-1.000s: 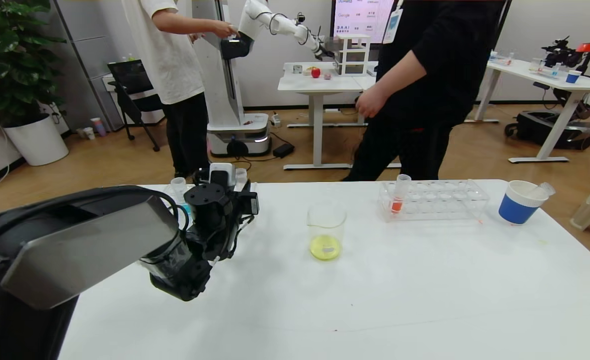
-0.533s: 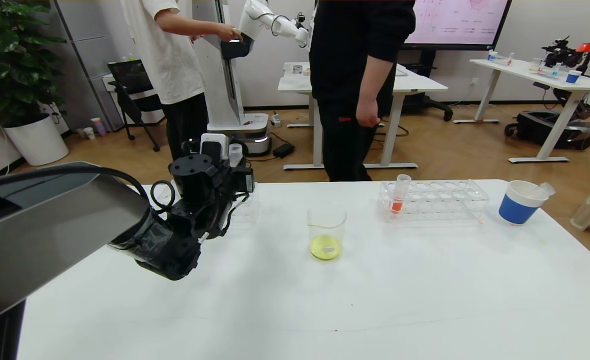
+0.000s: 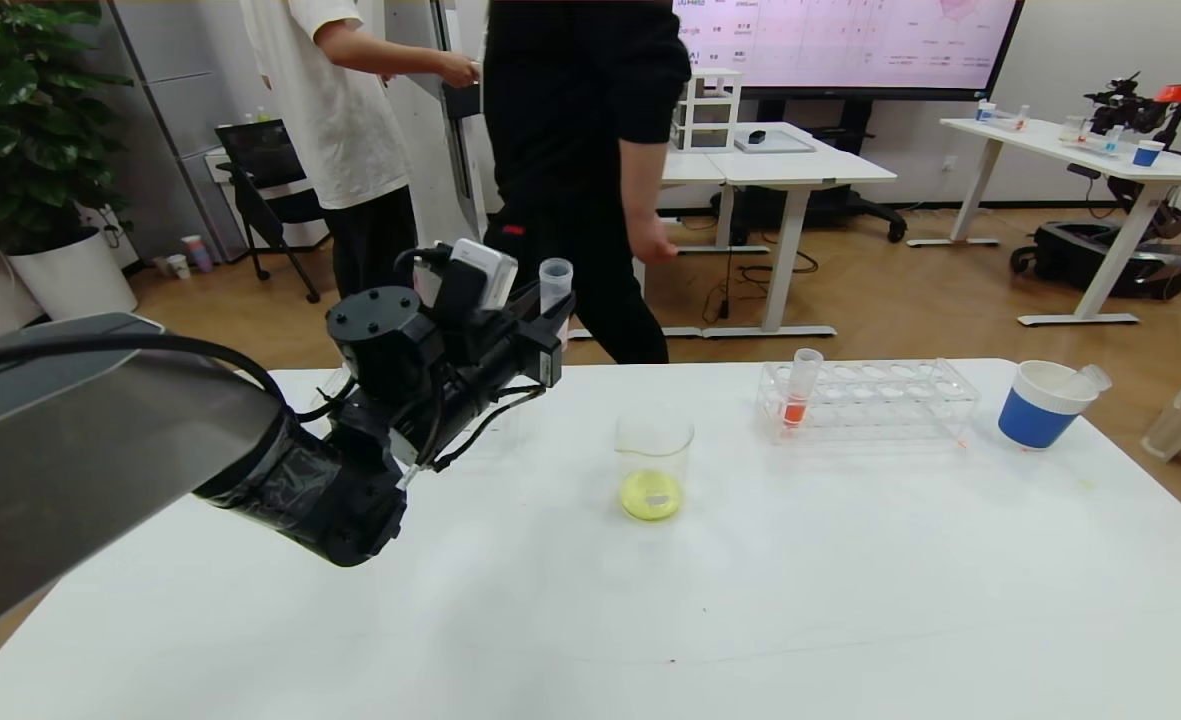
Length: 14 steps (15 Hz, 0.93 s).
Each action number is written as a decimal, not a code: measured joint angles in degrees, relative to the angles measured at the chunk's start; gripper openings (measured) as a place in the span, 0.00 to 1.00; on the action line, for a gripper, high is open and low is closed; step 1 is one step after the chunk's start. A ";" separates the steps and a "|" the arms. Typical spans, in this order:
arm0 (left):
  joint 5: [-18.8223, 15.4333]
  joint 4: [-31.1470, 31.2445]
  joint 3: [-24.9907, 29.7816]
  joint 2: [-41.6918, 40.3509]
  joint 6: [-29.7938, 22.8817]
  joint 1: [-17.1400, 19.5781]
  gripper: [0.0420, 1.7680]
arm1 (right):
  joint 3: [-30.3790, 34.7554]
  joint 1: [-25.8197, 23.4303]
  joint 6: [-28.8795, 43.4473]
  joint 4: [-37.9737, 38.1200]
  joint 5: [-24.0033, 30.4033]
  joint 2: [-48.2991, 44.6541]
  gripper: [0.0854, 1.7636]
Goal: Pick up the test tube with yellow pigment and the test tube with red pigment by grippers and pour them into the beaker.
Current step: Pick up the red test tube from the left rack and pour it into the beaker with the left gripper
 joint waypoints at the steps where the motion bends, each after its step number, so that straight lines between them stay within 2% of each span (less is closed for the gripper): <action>1: -2.57 -0.66 0.91 -0.02 4.02 -0.13 0.27 | 0.00 0.00 0.00 0.00 0.00 0.00 0.98; 3: -6.12 -1.27 3.22 0.06 8.89 -1.51 0.27 | 0.00 0.00 0.00 0.02 0.00 0.00 0.98; 6: -8.16 -4.57 4.24 0.66 13.59 -3.36 0.27 | 0.00 0.00 0.02 0.02 0.00 0.00 0.98; 9: -12.50 -8.59 4.35 2.45 19.33 -3.72 0.27 | 0.00 0.00 0.00 0.02 -0.02 0.00 0.98; 14: -20.29 -10.09 3.30 4.24 27.76 -3.67 0.27 | -0.02 0.00 0.00 0.02 0.00 0.00 0.98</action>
